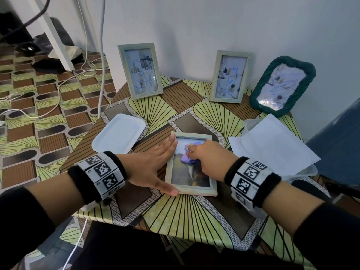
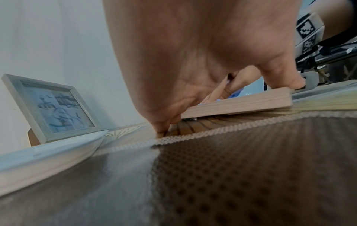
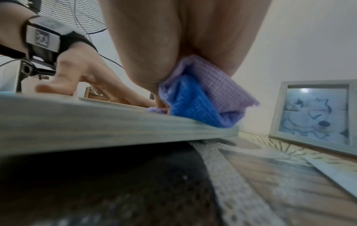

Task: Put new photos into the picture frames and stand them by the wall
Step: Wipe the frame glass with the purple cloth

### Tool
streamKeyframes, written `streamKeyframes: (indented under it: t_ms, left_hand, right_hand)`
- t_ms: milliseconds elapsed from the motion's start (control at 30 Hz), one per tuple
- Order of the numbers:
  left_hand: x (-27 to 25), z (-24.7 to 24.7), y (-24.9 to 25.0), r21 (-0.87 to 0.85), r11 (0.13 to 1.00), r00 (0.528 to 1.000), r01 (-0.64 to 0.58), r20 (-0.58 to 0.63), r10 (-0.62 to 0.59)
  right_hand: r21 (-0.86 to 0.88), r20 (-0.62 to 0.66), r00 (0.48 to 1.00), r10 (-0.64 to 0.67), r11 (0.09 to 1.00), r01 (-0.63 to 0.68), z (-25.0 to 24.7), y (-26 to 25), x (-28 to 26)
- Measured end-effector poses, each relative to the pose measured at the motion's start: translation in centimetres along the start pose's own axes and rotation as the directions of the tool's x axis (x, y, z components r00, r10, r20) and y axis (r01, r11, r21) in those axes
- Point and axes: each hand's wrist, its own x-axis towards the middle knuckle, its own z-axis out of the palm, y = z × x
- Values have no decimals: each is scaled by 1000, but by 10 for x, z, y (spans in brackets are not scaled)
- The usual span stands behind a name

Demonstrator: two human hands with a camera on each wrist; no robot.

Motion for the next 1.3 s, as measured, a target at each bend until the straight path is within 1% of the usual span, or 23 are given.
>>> streamKeyframes:
  t_ms: [167,233,333,433,500,533,600,633,667,733,767,833,867,933,1000,1067,1133,1167,1200,1233,1300]
  left_hand:
    - [1,0,-1,1,1000,1000,-1,-9,1]
    - [1,1,-1,14,1000,1000,7,-17,-7]
    - [1,2,-2,25,1000,1000,11,-25,-11]
    - [2,2,-3,25,1000,999,0,-41,1]
    - [2,3,-4,29,1000,998,-4,-56,6]
    - [2,4,-4,33,999,998,-3,-64,5]
    - [2,5,-4,46,999,997,2,-80,2]
    - [1,5,-4,55,998,996,5,-89,0]
    - [1,5,-4,63,998,995,10,-99,-3]
    - [0,5,-2,68,998,993,18,-119,-10]
    - [0,4,-2,65,998,991,22,-130,-13]
    - [-1,3,-1,52,998,989,31,-148,-23]
    - [-2,2,0,46,998,987,36,-160,-28]
    - [-3,-1,2,42,999,979,34,-203,-25]
    - [-6,-4,6,41,999,962,6,-274,6]
    - [-11,-9,13,35,999,933,-39,-357,49]
    - [-15,-13,21,42,995,903,-86,-419,96]
    - [-15,-14,27,50,994,895,-102,-431,114]
    - [-15,-14,35,62,992,899,-107,-421,123]
    - [-13,-13,43,81,992,915,-98,-384,122]
    - [-7,-8,59,141,988,959,-56,-269,93]
  right_hand:
    - [58,-57,998,37,998,-33,-1,-7,16]
    - [107,-66,995,69,992,-61,0,-8,18]
    - [240,-117,987,114,967,-83,3,-13,10]
    - [397,-104,986,128,915,-77,2,-19,-4]
    - [535,-81,989,120,843,-59,0,-20,-13]
    - [619,-76,990,119,784,-46,-2,-20,-18]
    - [795,-75,987,140,606,-26,-6,-19,-29]
    - [848,-90,982,169,530,-14,-8,-17,-34]
    - [876,-112,971,212,483,-5,-10,-15,-39]
    - [898,-151,936,318,441,-4,-12,-9,-48]
    - [888,-164,919,358,460,-21,-12,-5,-52]
    - [813,-178,908,379,576,-81,-9,0,-63]
    - [769,-175,915,363,630,-103,-6,2,-68]
    - [698,-155,942,298,708,-109,-1,3,-79]
    - [608,-91,972,216,785,-118,6,4,-86]
    - [554,0,990,143,824,-119,12,5,-93]
    - [540,33,994,106,835,-107,16,4,-97]
    - [530,36,995,97,842,-101,18,4,-98]
    - [517,40,995,92,850,-99,19,4,-98]
    - [503,48,995,93,858,-104,20,4,-98]
    - [477,64,992,105,870,-123,21,5,-96]
